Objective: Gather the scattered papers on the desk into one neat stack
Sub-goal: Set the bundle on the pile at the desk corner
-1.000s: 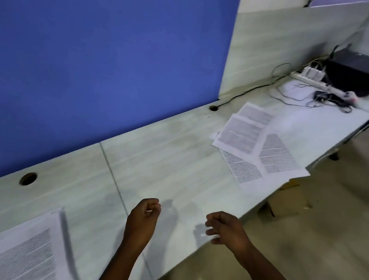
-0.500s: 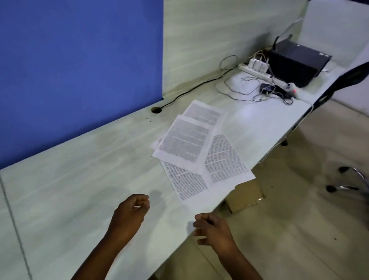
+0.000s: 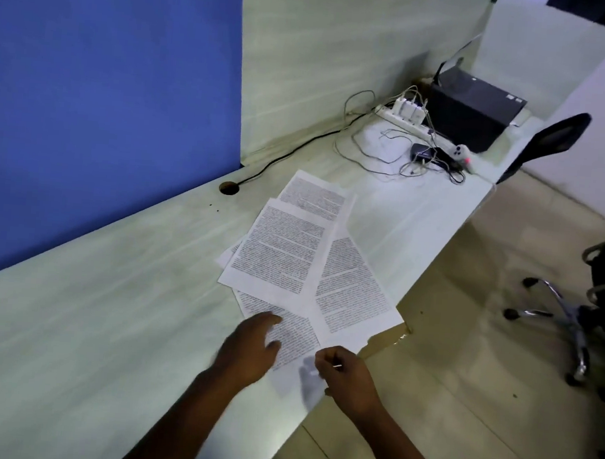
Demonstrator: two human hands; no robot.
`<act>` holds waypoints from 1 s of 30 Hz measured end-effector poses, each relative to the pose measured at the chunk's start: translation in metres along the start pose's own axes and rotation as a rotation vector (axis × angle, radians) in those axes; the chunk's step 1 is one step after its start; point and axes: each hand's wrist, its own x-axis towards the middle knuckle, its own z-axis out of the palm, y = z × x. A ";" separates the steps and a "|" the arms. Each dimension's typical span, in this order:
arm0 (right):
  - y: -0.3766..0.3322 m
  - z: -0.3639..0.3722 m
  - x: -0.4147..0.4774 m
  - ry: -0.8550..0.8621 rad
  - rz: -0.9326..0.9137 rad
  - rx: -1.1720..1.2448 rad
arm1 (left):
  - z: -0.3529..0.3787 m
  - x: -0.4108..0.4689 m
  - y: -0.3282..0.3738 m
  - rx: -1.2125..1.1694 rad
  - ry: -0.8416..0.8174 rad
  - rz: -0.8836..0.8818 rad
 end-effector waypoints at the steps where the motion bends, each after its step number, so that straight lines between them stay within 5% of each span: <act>1: -0.001 -0.001 0.009 0.000 -0.058 -0.090 | 0.008 0.005 0.000 0.130 -0.039 0.027; 5: -0.003 -0.012 0.065 0.017 -0.246 -0.356 | 0.031 0.011 -0.011 0.477 -0.144 0.019; 17: 0.005 -0.014 0.153 -0.191 -0.313 -0.995 | 0.039 -0.026 -0.040 0.481 0.148 -0.140; 27: 0.002 0.029 0.116 -0.474 -0.711 -1.013 | 0.042 -0.064 -0.057 0.428 0.462 -0.490; 30: -0.004 0.023 0.133 -0.447 -0.965 -0.821 | 0.044 -0.074 -0.057 0.387 0.504 -0.511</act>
